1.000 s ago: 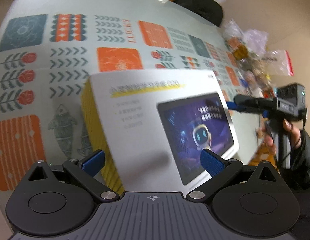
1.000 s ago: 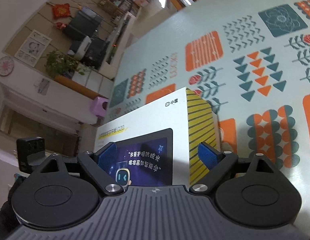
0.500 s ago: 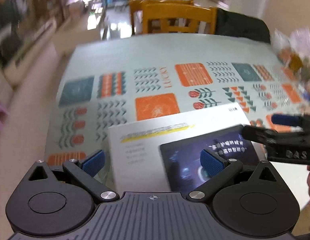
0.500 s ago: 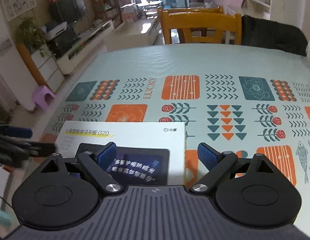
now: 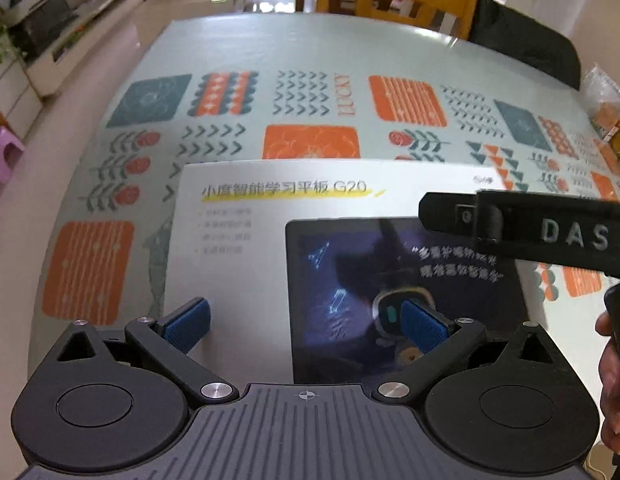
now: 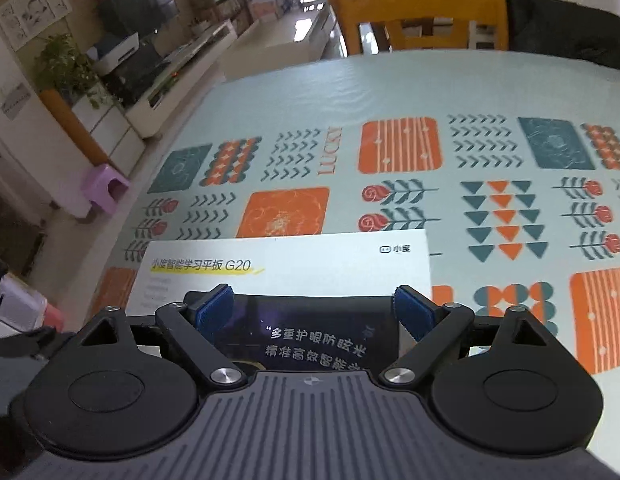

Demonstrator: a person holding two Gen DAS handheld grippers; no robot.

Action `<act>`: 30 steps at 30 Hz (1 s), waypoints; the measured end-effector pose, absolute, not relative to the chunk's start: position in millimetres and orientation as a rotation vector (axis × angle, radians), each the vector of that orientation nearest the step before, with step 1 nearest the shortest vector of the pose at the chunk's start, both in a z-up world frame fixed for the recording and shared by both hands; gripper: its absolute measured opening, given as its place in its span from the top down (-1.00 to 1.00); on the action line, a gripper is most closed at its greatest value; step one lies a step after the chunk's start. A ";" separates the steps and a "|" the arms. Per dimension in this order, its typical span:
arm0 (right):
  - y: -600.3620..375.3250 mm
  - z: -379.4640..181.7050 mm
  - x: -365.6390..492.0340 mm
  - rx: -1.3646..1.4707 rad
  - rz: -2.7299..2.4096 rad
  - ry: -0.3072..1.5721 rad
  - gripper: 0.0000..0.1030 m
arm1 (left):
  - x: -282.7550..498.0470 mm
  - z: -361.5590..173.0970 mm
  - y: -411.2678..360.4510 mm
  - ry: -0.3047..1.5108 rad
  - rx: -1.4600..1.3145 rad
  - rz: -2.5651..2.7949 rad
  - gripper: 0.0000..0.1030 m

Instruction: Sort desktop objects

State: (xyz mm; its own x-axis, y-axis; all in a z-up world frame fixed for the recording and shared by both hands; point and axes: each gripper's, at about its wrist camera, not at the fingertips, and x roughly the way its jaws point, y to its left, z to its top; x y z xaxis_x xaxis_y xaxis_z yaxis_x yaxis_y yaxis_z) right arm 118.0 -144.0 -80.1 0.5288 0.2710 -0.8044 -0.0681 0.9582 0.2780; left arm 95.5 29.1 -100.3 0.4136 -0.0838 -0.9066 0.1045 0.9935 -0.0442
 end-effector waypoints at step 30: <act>-122.6 -88.4 120.0 0.146 0.103 1.045 -1.00 | 96.4 -102.5 13.4 1.145 0.121 -0.121 -1.00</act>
State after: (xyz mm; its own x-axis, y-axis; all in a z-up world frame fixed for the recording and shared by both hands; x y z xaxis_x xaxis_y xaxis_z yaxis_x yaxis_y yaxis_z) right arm 120.0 -122.6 -88.4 0.4988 0.1545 -0.8528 -0.0158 0.9854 0.1692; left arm 96.4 13.4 -102.5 0.4083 -0.0341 -0.9122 0.1575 0.9869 0.0337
